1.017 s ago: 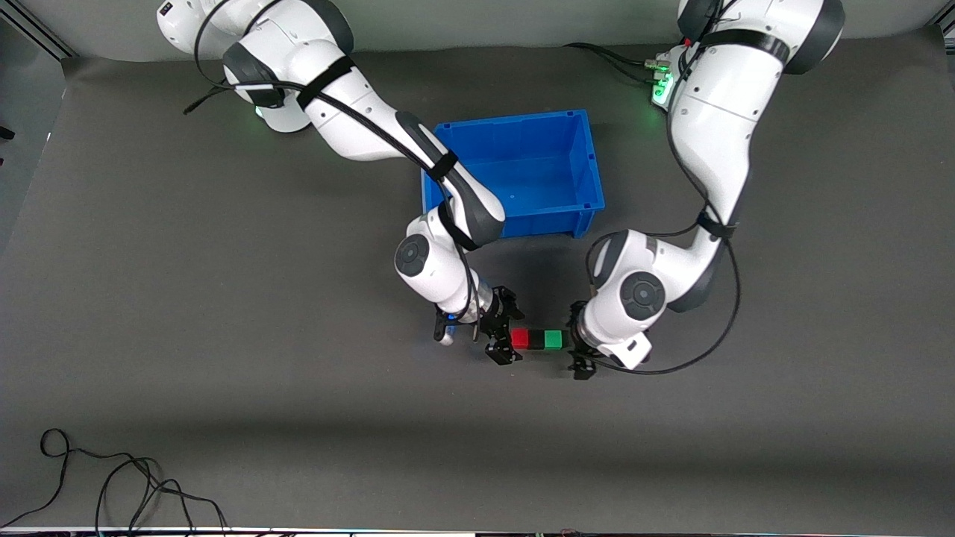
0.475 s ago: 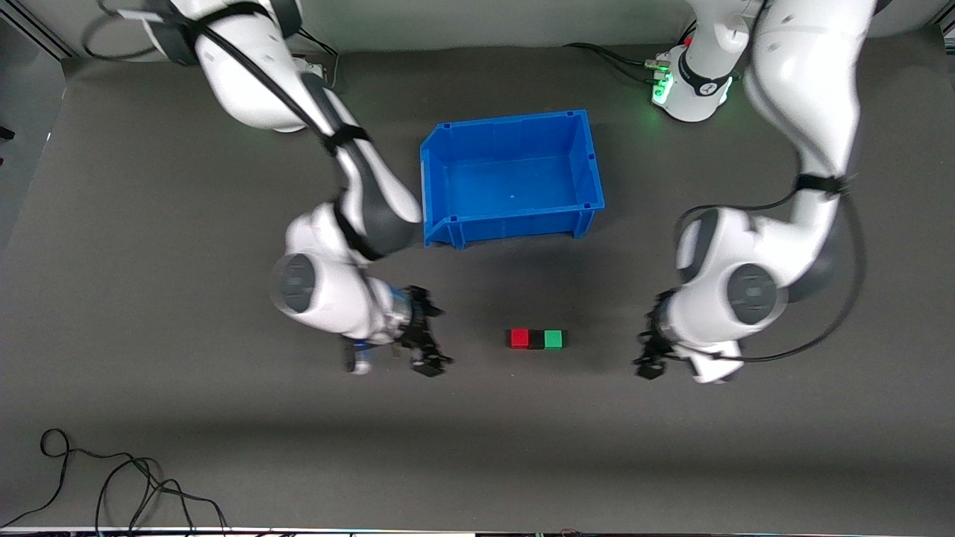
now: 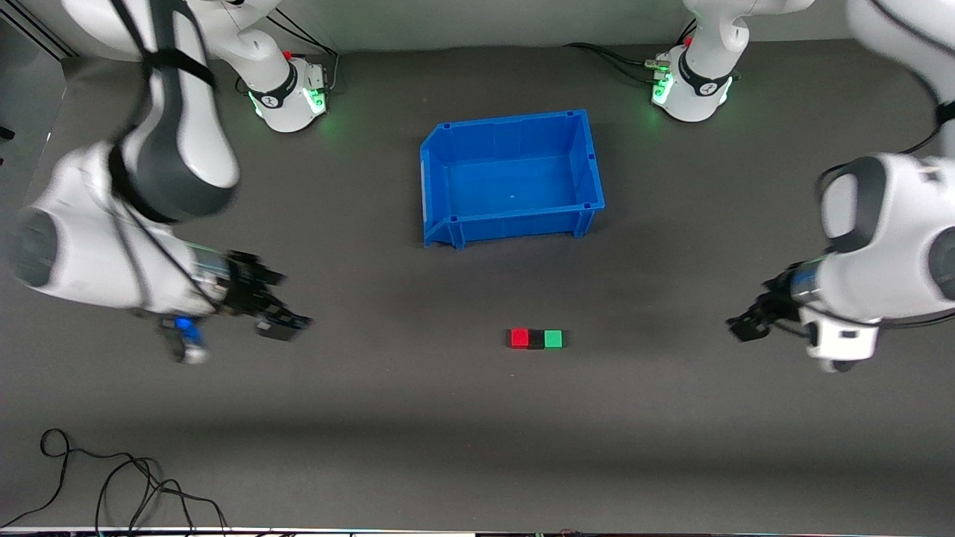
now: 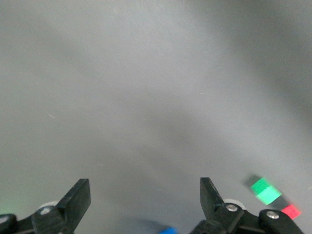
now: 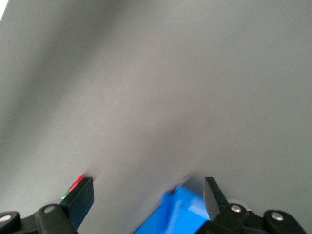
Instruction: Attach green and red cubes to black cube
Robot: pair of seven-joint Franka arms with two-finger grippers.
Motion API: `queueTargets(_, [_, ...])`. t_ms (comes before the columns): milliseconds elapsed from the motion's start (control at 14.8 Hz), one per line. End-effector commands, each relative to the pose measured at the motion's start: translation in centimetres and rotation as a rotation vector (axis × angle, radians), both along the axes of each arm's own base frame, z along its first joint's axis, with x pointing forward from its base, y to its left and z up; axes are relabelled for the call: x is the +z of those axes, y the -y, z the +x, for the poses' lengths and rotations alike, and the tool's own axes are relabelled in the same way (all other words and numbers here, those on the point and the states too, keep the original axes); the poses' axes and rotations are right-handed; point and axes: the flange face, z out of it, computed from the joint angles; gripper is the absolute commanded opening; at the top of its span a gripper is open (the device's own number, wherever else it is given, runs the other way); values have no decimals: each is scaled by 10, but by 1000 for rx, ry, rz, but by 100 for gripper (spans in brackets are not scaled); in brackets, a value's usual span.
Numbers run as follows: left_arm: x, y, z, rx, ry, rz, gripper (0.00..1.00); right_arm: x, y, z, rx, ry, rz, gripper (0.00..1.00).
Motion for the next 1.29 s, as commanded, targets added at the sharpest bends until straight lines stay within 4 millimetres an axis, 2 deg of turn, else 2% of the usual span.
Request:
queueTargets(0, [40,-24,-26,-226,1,-5,100,32,27,-43,146,35,-87,100])
queueTargets(136, [61,-28,-35,-417,8,-24,100,47,53,-59,243,59,-135,100])
queueTargets(203, [67,-30,-36,-453,18,-28,100,56,65,-66,289,74,-156,100])
queueTargets(339, [89,-36,-41,-461,53,-22,100,71,91,-76,402,99,-182,100])
queueTargets(407, [98,-44,-46,-448,58,-22,100,78,110,-77,453,113,-176,100])
queueTargets(542, [109,-49,-56,-445,36,-37,100,89,139,-79,564,140,-168,100])
queueTargets(678, [123,-54,-65,-572,36,-41,100,96,160,-81,650,159,-165,100])
queueTargets(814, [140,-69,-71,-604,84,-51,100,110,166,-80,728,189,-170,100])
queueTargets(1085, [158,-47,-93,-654,110,0,100,108,169,-85,852,155,-139,100])
queueTargets(1220, [153,-40,-101,-667,120,5,100,103,165,-87,843,132,-121,100])
